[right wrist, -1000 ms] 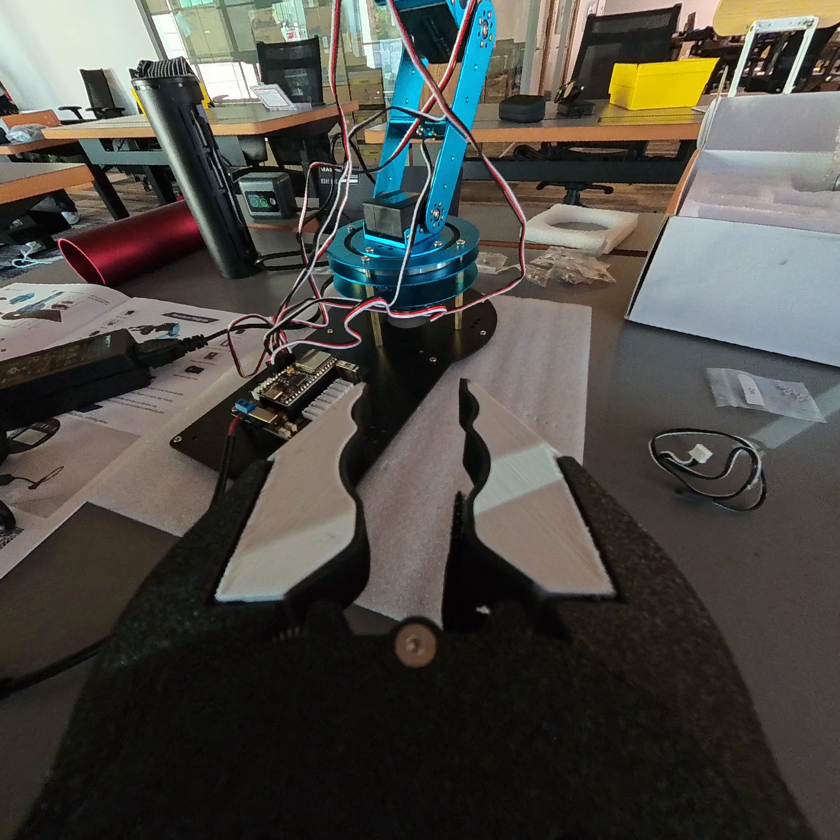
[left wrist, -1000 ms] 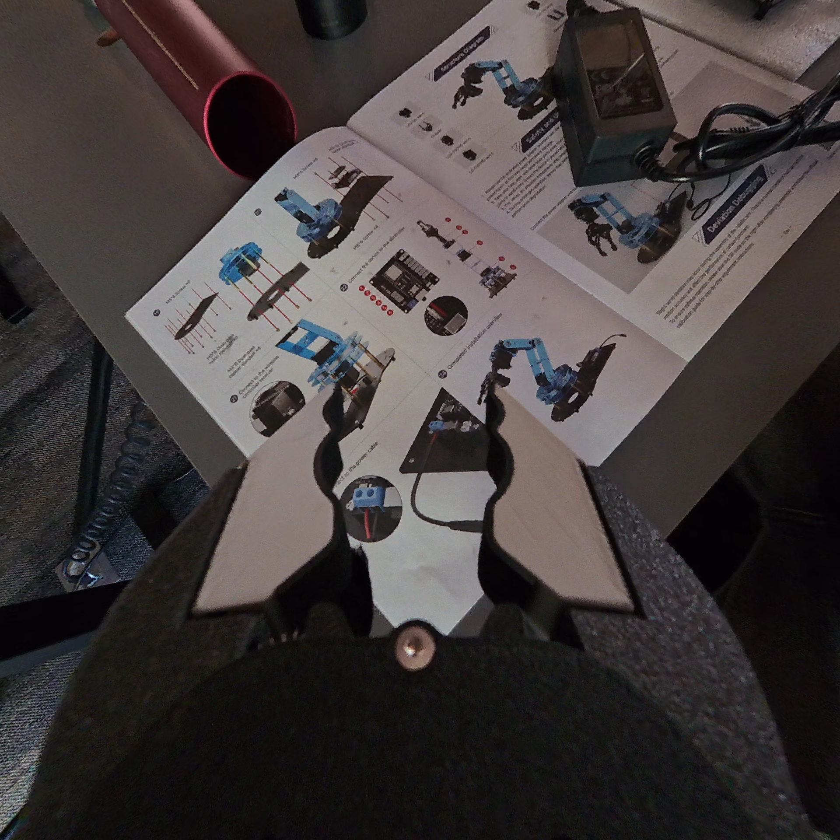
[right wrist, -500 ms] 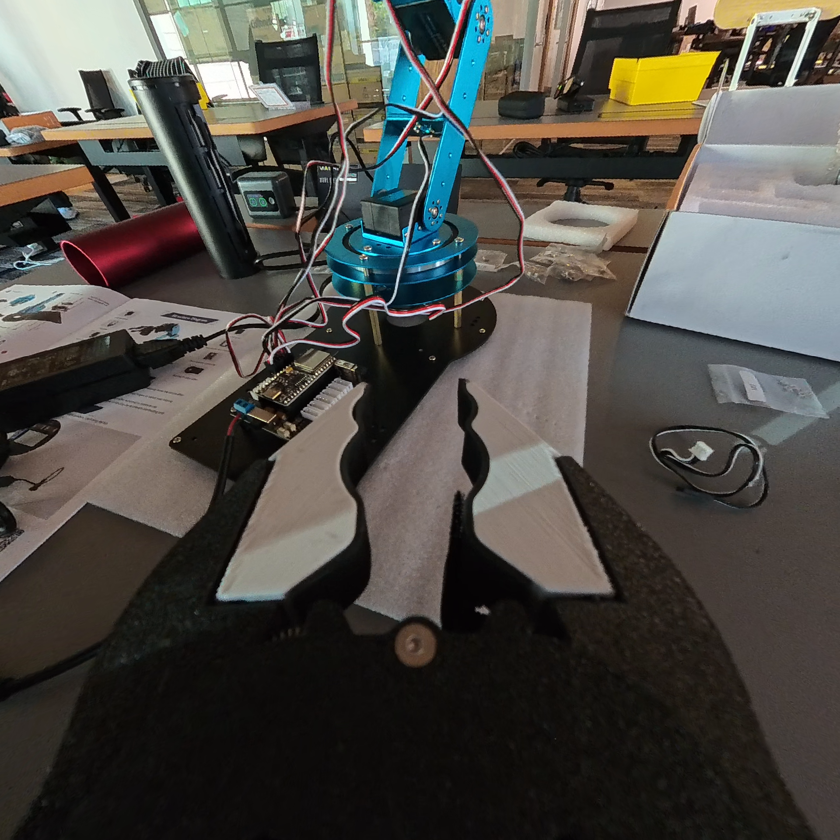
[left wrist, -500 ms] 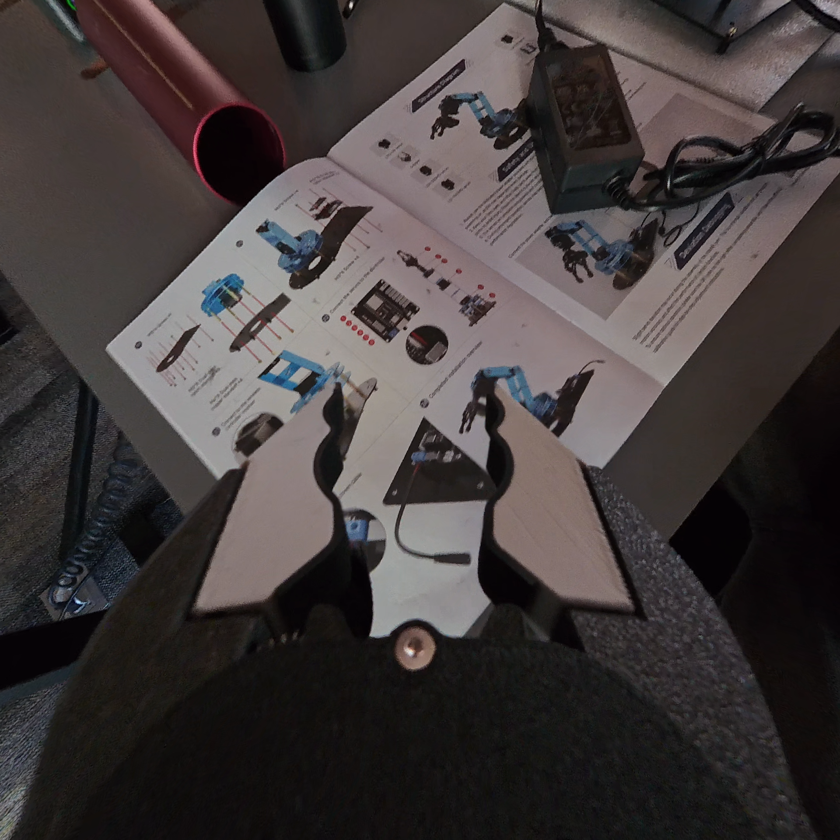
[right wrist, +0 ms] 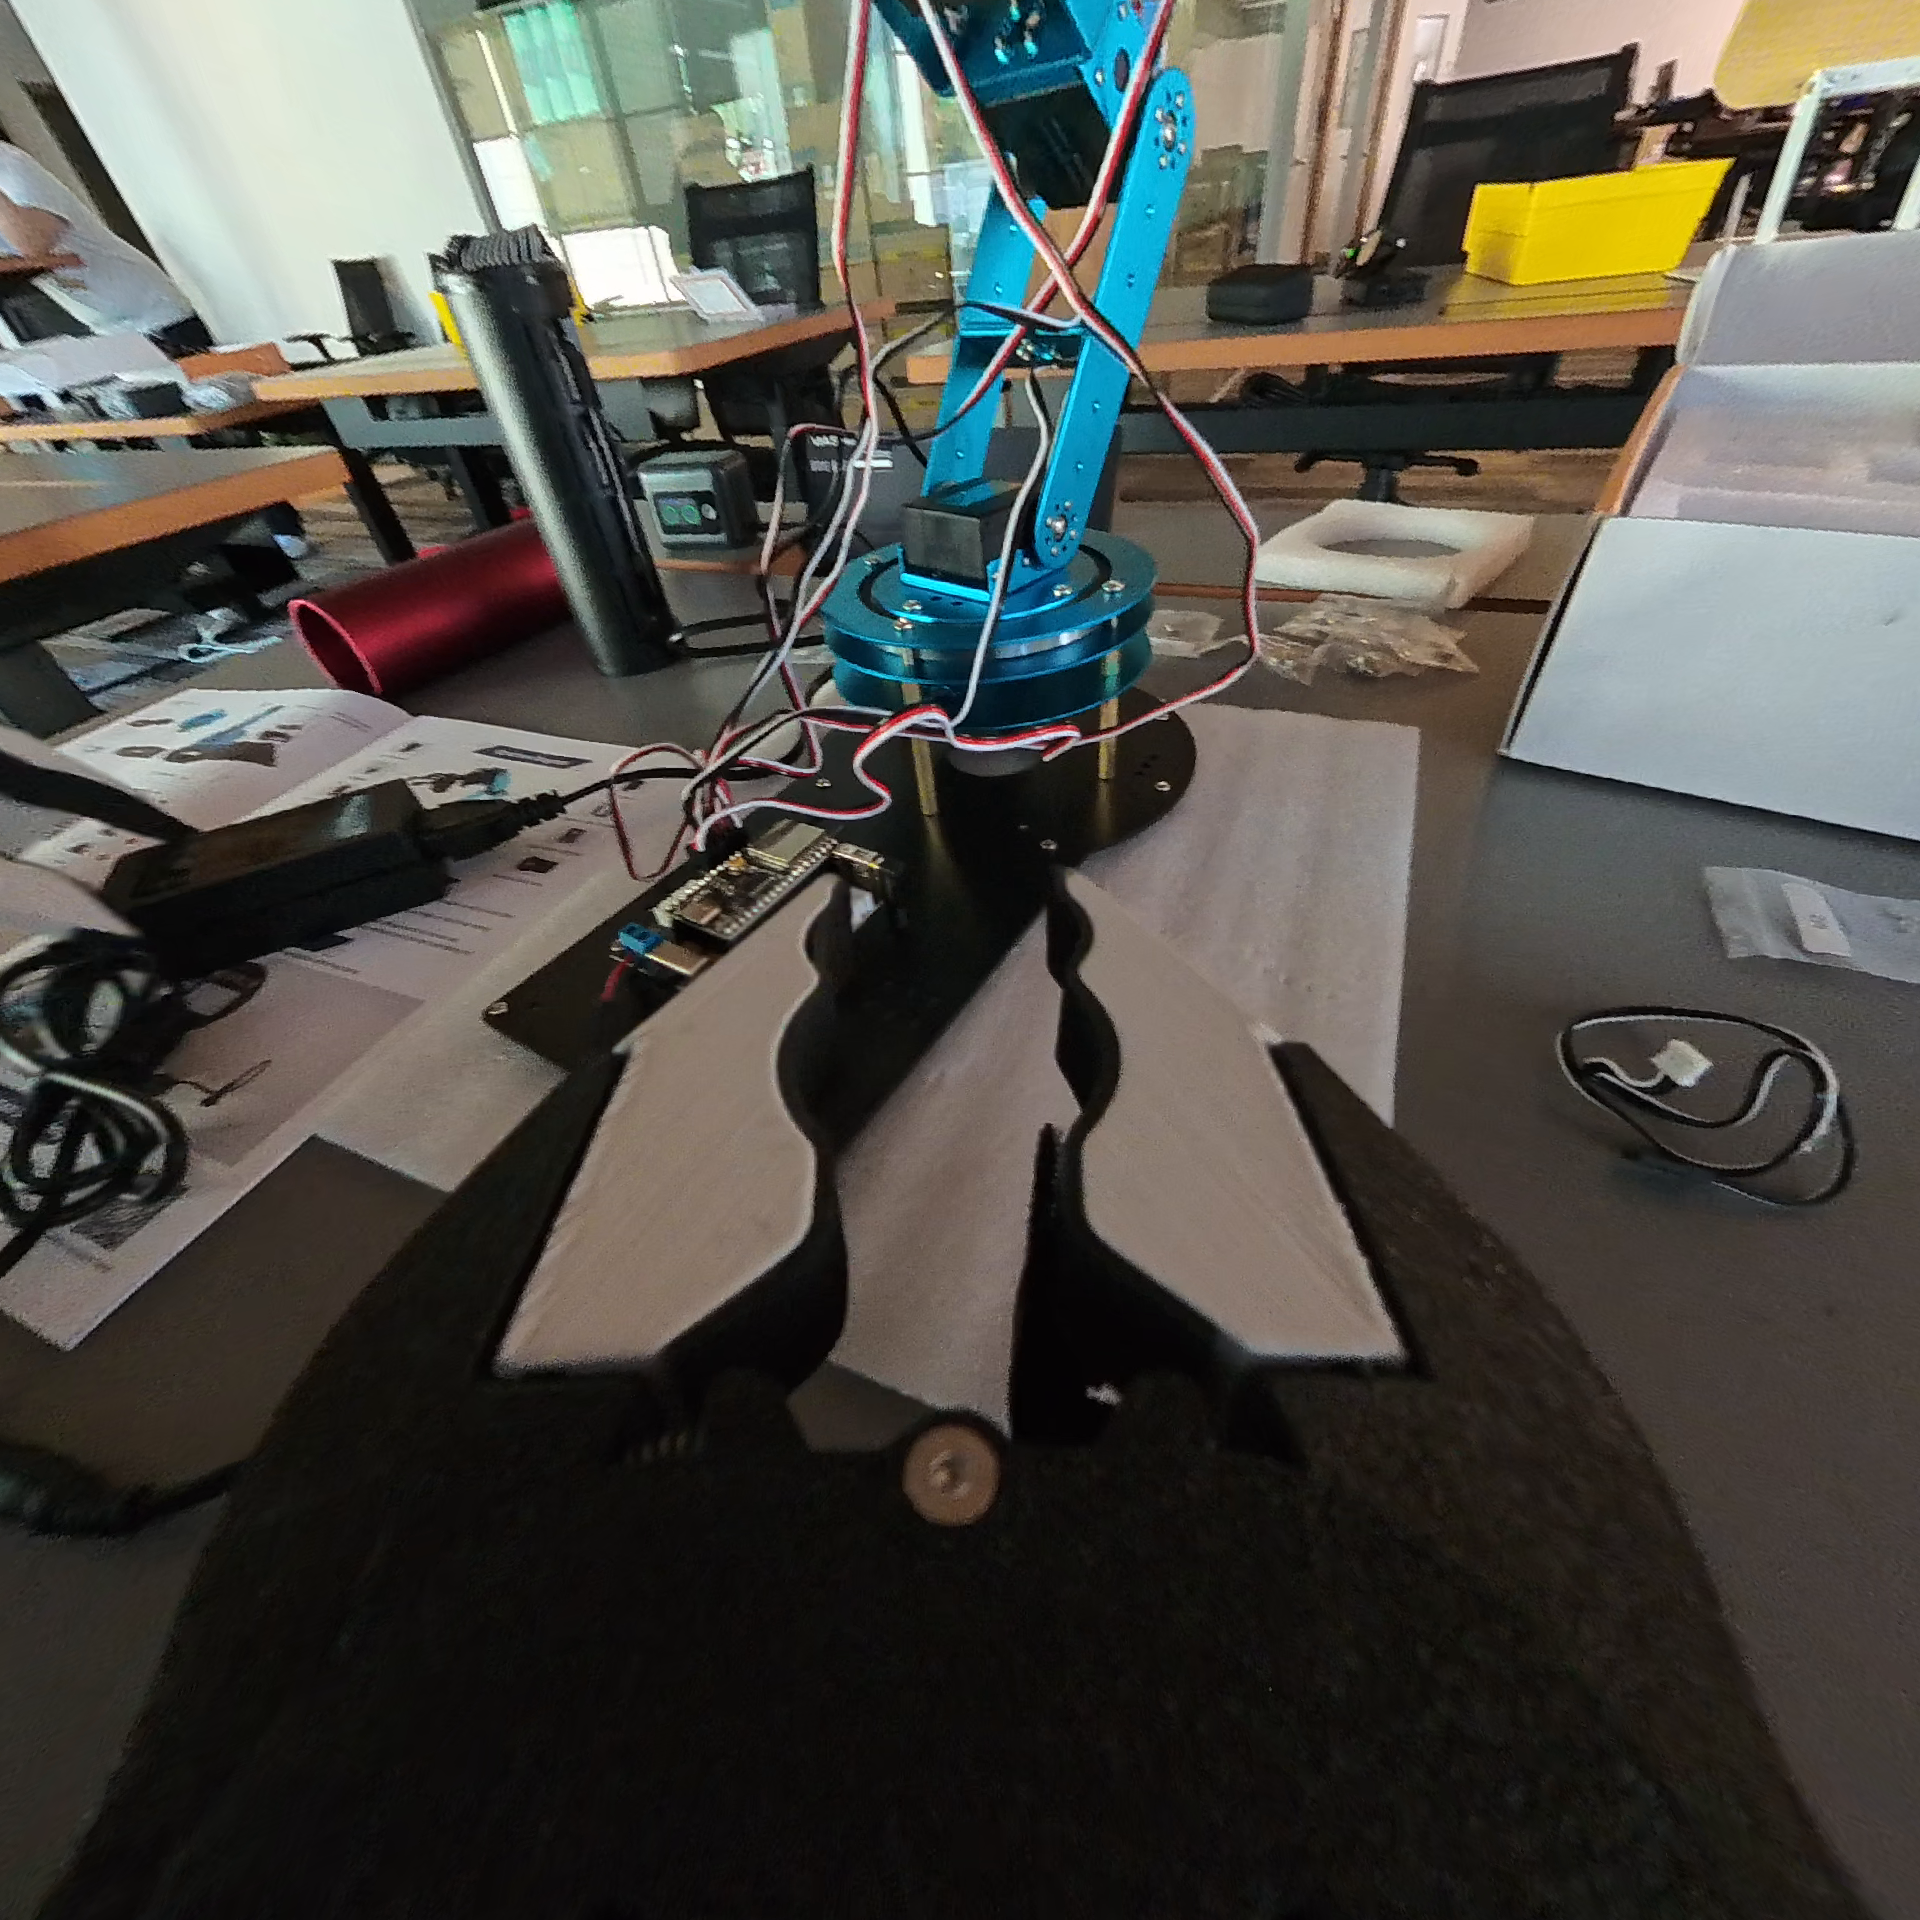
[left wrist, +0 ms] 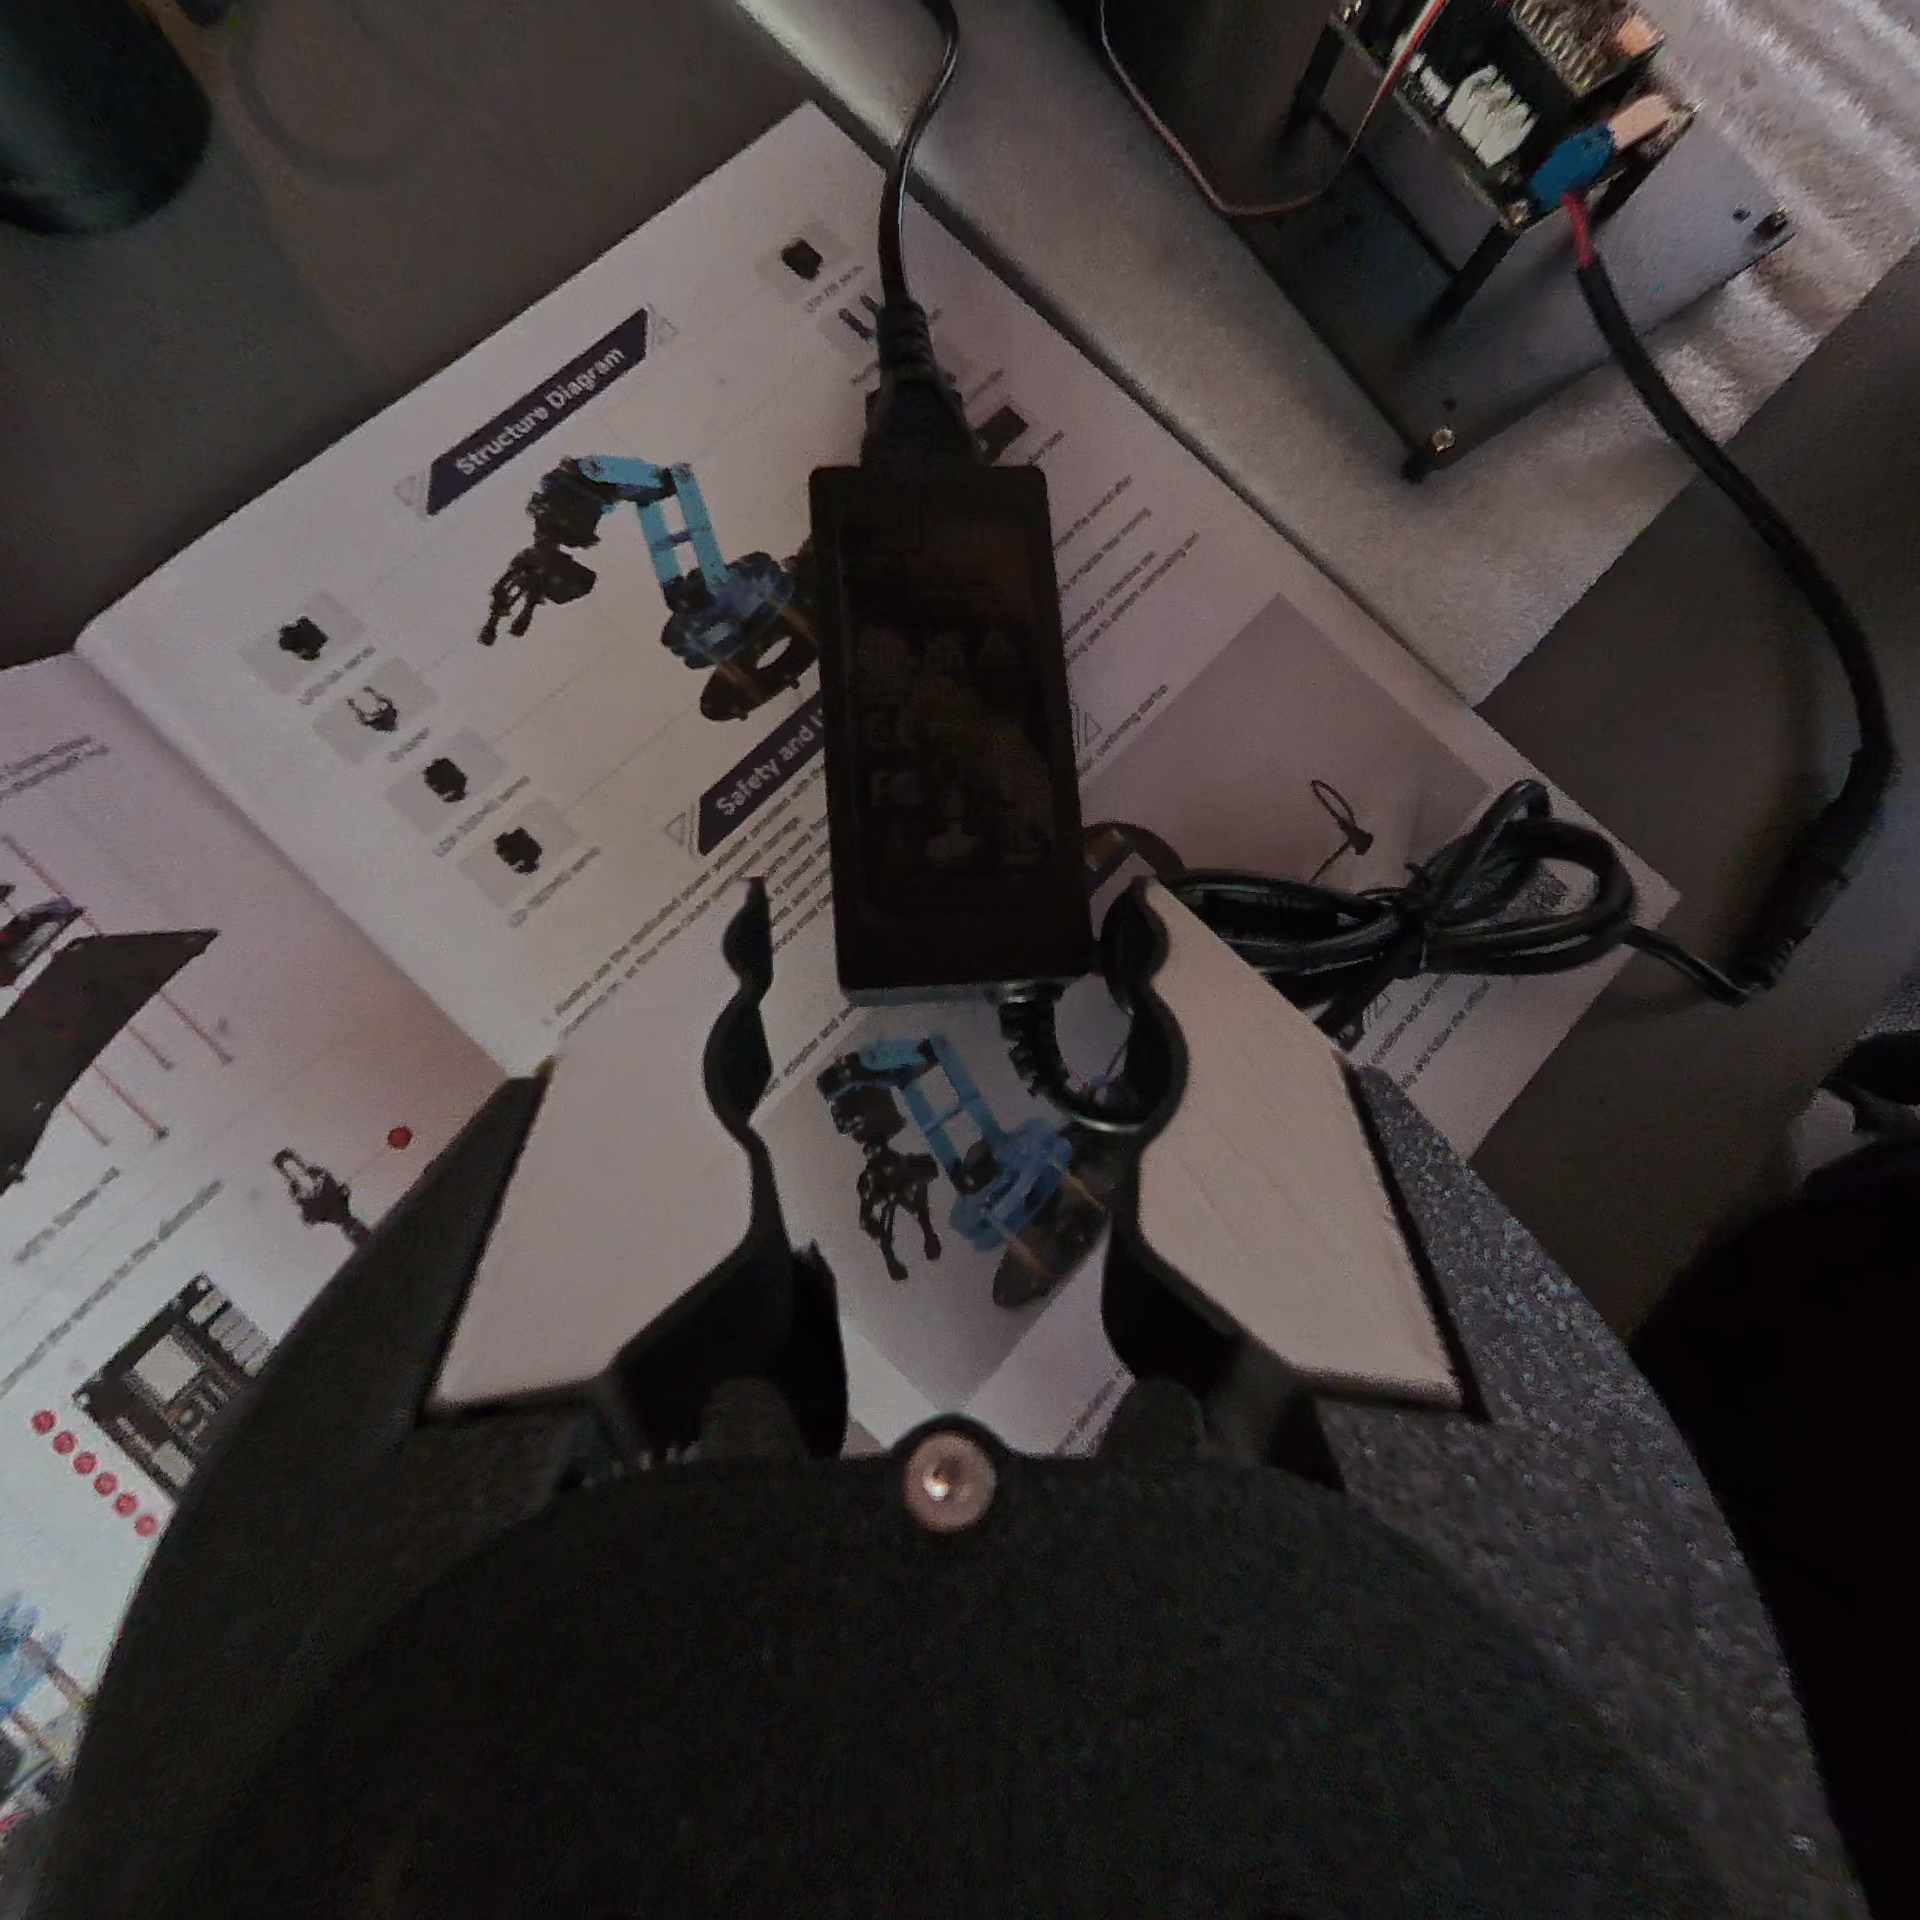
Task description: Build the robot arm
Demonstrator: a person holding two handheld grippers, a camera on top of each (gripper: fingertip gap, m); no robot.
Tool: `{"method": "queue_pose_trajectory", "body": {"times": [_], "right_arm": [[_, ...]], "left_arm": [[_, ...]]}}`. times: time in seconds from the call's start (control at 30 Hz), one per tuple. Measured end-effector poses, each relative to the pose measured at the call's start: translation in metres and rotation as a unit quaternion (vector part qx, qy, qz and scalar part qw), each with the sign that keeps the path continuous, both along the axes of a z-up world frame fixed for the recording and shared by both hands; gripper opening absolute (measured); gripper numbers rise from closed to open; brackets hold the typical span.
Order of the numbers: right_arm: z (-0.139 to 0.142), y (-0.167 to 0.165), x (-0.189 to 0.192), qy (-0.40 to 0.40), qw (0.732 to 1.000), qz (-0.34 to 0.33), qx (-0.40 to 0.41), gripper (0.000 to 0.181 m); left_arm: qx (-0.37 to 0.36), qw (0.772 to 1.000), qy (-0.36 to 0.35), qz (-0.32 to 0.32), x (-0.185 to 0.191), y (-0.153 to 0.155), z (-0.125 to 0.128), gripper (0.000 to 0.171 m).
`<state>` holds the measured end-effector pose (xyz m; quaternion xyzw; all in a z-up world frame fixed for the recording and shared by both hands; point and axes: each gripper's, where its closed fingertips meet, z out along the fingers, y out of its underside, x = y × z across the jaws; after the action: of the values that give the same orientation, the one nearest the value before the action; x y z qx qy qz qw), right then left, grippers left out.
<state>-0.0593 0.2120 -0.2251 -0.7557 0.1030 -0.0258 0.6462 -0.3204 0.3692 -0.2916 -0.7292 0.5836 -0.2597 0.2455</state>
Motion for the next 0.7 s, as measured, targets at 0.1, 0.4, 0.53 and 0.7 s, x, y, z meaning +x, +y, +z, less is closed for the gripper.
{"method": "queue_pose_trajectory", "body": {"times": [0.1, 0.4, 0.53, 0.7], "right_arm": [[0.004, -0.003, -0.009, 0.011, 1.0, 0.022, 0.018, 0.036], [0.02, -0.019, -0.022, 0.013, 0.996, 0.045, 0.076, 0.036], [0.021, -0.022, -0.022, 0.025, 0.995, 0.045, 0.083, 0.035], [0.018, -0.02, -0.022, 0.033, 0.996, 0.045, 0.076, 0.035]], "left_arm": [[0.008, 0.999, 0.034, -0.019, 0.004, -0.004, -0.006, 0.052], [0.15, 0.977, 0.116, -0.094, 0.037, 0.028, 0.05, 0.05], [0.172, 0.964, 0.149, -0.139, 0.078, 0.055, 0.078, 0.05], [0.166, 0.96, 0.164, -0.156, 0.118, 0.074, 0.093, 0.049]]}}
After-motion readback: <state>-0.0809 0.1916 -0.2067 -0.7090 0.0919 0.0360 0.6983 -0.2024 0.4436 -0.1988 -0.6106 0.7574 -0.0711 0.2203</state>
